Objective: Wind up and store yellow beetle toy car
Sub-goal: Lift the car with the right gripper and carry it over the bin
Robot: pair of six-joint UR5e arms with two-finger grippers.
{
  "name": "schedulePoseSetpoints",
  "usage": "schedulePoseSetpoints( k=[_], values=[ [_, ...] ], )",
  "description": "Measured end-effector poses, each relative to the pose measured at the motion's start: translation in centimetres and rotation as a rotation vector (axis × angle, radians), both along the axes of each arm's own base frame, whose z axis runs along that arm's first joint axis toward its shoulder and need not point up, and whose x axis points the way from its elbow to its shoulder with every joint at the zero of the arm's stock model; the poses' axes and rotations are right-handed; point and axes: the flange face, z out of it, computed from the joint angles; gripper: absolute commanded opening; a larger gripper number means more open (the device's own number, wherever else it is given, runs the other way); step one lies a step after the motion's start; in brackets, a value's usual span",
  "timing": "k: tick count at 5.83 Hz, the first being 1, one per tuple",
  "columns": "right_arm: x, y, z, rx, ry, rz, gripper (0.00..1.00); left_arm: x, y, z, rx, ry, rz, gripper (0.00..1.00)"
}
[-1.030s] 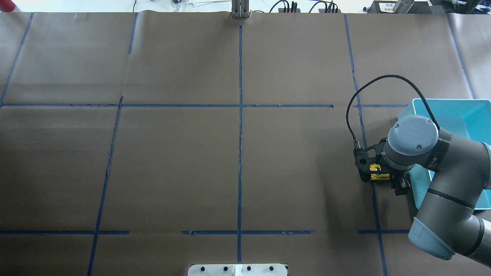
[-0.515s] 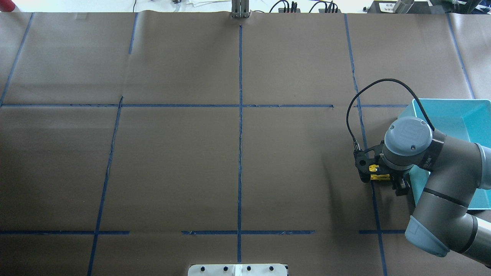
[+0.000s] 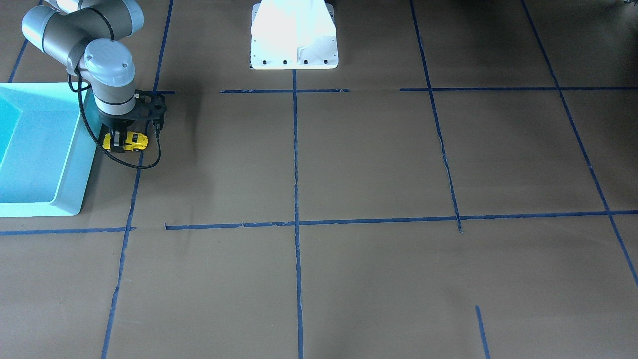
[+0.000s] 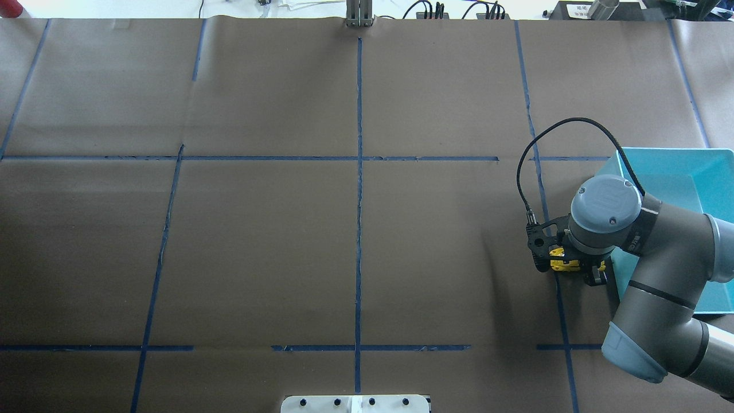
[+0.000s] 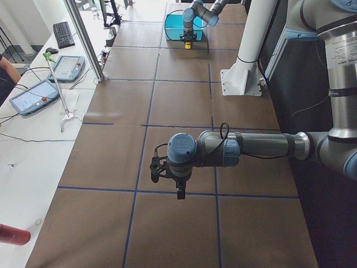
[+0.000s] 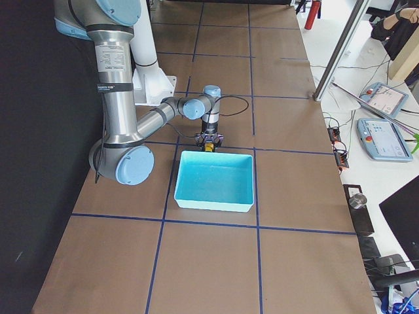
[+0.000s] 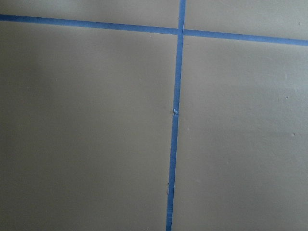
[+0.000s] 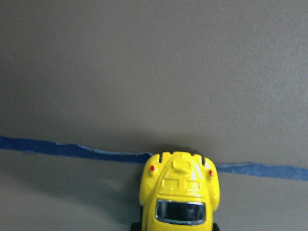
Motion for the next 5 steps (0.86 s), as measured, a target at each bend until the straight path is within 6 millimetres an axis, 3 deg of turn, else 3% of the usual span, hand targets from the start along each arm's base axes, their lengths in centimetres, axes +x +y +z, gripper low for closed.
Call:
schedulePoseSetpoints(
  k=[1, 2, 3, 4, 5],
  values=[
    [0.0, -0.1, -0.3, 0.002, -0.004, 0.000, 0.13, 0.0, 0.0, 0.0, 0.000, 0.000, -0.001, 1.00],
    [0.4, -0.8, -1.8, 0.004, -0.016, 0.016, 0.13, 0.0, 0.0, 0.0, -0.001, 0.000, -0.001, 1.00],
    [1.6, -1.8, -4.9, 0.004, -0.023, 0.036, 0.13, -0.2, 0.0, 0.1, -0.001, 0.000, -0.004, 1.00],
    [3.8, -2.8, -8.4, 0.013, -0.021, 0.047, 0.14, -0.3, 0.1, 0.1, -0.001, 0.000, -0.007, 1.00],
    [7.0, -3.7, -10.2, 0.033, -0.016, 0.045, 0.13, -0.3, 0.1, 0.1, -0.001, 0.000, -0.008, 1.00]
  ],
)
